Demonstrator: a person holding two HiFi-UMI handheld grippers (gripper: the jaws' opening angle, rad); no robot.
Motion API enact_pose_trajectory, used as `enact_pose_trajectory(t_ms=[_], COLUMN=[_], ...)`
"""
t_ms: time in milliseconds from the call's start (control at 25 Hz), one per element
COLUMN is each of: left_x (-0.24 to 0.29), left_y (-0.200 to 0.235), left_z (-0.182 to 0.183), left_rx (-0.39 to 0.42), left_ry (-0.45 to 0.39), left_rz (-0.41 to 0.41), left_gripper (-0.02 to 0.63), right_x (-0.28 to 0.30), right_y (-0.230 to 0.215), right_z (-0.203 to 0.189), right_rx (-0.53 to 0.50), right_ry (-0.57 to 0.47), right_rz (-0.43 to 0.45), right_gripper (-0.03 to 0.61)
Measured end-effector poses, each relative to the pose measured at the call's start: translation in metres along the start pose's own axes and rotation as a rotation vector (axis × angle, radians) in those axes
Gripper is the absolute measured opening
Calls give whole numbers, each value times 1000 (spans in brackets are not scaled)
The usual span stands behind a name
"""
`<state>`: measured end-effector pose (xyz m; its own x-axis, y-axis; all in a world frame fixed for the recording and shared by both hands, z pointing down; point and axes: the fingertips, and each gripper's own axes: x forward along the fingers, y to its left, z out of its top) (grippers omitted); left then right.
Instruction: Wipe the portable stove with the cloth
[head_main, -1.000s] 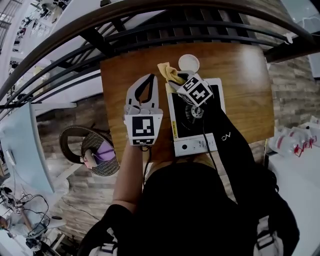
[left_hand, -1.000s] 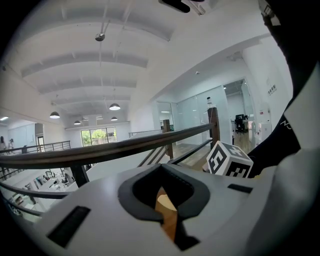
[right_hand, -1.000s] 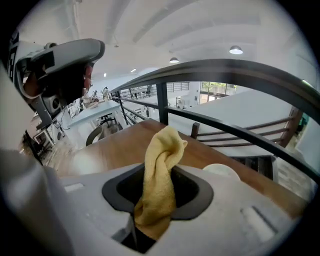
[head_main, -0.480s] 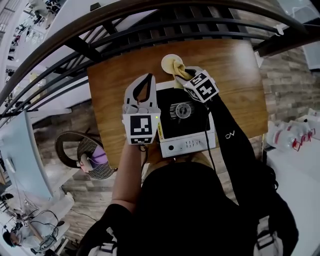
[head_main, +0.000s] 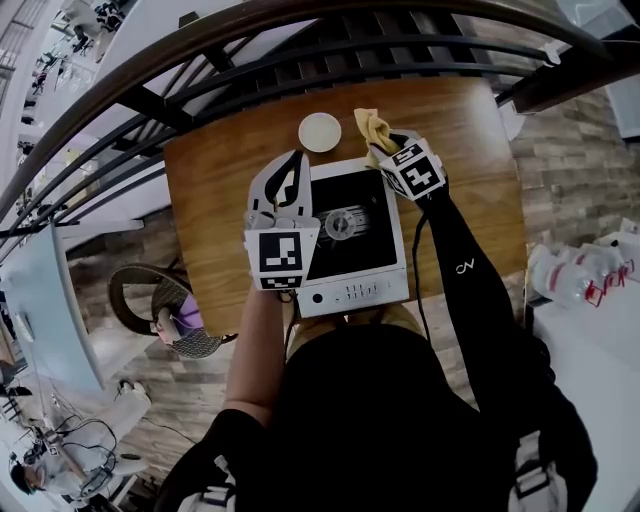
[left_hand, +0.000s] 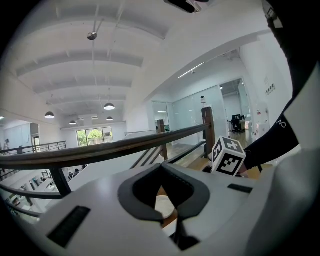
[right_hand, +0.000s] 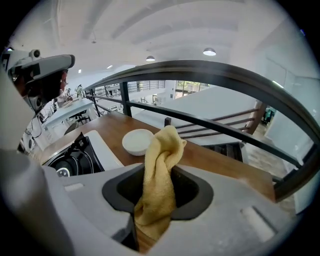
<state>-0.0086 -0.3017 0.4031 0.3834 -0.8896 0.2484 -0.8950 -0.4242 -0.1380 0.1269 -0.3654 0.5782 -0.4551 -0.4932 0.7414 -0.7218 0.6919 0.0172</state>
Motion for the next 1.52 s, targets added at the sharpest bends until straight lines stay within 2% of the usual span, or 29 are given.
enact_pose_trajectory(t_ms=[120,240,760,1000,1520], left_x=[4,3,-26,-41,-107], left_y=[-10,-18,-20,-39,-78], left_z=[2,2,-9,-7,-11], left_rx=[4,0,-13,-7,25], left_ry=[5,11,34,-3,-51], left_rz=[12,35,147,105,-14], left_gripper=[6,6,6,6,6], right_x=[-6,-9,-35,-58,-119], right_y=[-18,-21,19,46,117], right_z=[-9,-16,-47,-77,-148], right_rx=[23,18,-2,-12,74], right_ry=[-5,-10,-41,-11,35], right_rz=[-27,-10,89,82,3], right_gripper=[127,127,127,127,127])
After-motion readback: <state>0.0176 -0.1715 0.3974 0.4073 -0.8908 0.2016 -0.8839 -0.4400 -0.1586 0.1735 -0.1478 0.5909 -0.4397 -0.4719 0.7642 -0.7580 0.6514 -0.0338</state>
